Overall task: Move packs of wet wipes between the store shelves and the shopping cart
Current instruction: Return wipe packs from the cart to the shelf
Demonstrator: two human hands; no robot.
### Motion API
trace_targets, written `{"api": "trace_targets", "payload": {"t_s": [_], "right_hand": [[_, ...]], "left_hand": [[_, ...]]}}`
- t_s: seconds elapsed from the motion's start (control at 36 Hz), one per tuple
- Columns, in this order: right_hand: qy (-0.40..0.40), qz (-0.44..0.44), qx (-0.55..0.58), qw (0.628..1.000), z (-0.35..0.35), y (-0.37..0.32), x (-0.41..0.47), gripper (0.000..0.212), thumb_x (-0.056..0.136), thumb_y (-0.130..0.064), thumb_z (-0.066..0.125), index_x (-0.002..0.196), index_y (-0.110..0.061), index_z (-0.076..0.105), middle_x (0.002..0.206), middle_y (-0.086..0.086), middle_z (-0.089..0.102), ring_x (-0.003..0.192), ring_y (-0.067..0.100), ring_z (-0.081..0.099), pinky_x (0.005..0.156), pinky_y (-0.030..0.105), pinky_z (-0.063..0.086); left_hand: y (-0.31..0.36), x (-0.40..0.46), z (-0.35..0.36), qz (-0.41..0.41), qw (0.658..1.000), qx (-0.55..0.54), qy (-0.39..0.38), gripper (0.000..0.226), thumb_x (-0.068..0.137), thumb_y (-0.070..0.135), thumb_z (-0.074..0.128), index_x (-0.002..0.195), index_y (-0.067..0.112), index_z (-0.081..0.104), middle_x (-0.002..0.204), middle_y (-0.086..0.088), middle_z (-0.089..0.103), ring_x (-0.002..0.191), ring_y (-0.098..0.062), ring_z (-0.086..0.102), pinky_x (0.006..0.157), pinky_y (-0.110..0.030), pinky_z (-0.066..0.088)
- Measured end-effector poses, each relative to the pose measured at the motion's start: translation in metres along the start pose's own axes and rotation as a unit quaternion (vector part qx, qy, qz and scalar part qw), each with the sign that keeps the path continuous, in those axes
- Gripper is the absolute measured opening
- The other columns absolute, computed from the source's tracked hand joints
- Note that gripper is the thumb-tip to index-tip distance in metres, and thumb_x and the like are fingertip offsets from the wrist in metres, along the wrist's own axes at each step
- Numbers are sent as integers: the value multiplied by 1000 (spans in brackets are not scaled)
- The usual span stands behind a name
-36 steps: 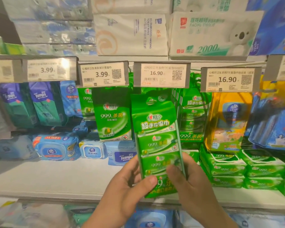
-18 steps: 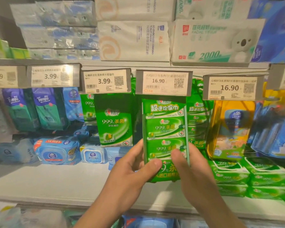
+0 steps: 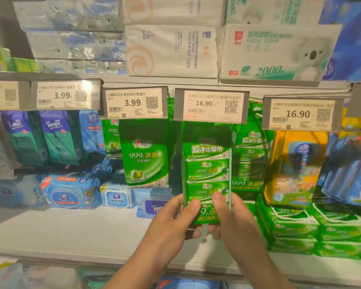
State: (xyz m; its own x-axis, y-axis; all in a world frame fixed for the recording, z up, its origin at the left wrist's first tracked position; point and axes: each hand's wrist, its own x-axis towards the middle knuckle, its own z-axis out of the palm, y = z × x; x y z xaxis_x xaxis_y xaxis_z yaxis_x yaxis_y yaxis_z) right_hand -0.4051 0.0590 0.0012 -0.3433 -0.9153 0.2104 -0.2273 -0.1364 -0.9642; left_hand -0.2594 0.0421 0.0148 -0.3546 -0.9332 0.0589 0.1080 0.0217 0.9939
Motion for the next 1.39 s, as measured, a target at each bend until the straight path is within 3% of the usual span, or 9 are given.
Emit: {"api": "trace_targets", "payload": {"t_s": [0.08,0.22,0.39,0.53,0.64,0.75,0.89,1.14,1.39], "right_hand": [[-3,25,19,1000,6,2,9,33,87,-70,53,102,-42,63,85,0,74,66,23,74,72,51,59],[30,63,45,996,16,4,25,99,65,-97,52,133,-25,53,122,10,71,97,34,74,92,56,56],[37,61,114,991,21,-2,34,70,81,-71,60,116,-10,61,93,18,74,58,23,71,56,32,56],[37,73,133,988,26,-2,40,110,67,-81,64,140,-2,46,81,17,74,60,30,72,56,35,59],[17,78,141,987,23,3,41,85,79,-68,63,135,-5,50,66,15,72,61,33,72,67,46,63],[-7,110,175,978,23,11,36,71,78,-64,64,117,-4,58,72,25,71,64,39,70,78,60,60],[4,176,220,959,23,23,28,31,98,-44,60,99,-13,63,103,20,69,86,36,75,73,43,63],[-62,205,170,962,28,45,15,24,105,-36,51,111,-14,60,110,14,69,93,28,71,89,42,57],[-199,28,-185,962,42,77,1,48,96,-52,57,139,-30,61,136,-7,64,130,15,59,116,35,38]], "left_hand": [[-1,7,5,-39,999,-30,6,31,94,41,57,116,21,66,102,-10,76,91,-24,72,85,-38,56],[3,19,12,-56,995,-80,36,31,98,40,55,116,16,66,94,-3,78,78,-16,72,84,-36,56],[6,34,15,-64,991,-100,62,34,96,41,58,113,12,66,85,-4,73,72,-18,67,75,-32,59],[3,45,12,-68,988,-108,85,41,95,38,62,115,4,67,89,-13,73,78,-24,65,86,-43,57],[-3,48,8,-81,987,-106,87,44,93,42,63,117,6,67,107,-23,73,82,-25,69,82,-37,59],[-12,43,5,-97,982,-117,112,44,92,41,66,119,6,65,88,-4,74,83,-22,71,84,-39,60],[-17,26,1,-116,982,-70,130,30,95,39,61,112,14,62,104,-2,69,91,-22,67,91,-40,54],[-38,-15,-26,-90,964,161,192,52,91,55,61,136,28,56,132,13,60,118,-5,56,105,-30,43],[-57,-68,-71,-94,878,420,209,88,82,75,52,154,30,31,159,9,32,144,-12,31,119,-33,26]]}}
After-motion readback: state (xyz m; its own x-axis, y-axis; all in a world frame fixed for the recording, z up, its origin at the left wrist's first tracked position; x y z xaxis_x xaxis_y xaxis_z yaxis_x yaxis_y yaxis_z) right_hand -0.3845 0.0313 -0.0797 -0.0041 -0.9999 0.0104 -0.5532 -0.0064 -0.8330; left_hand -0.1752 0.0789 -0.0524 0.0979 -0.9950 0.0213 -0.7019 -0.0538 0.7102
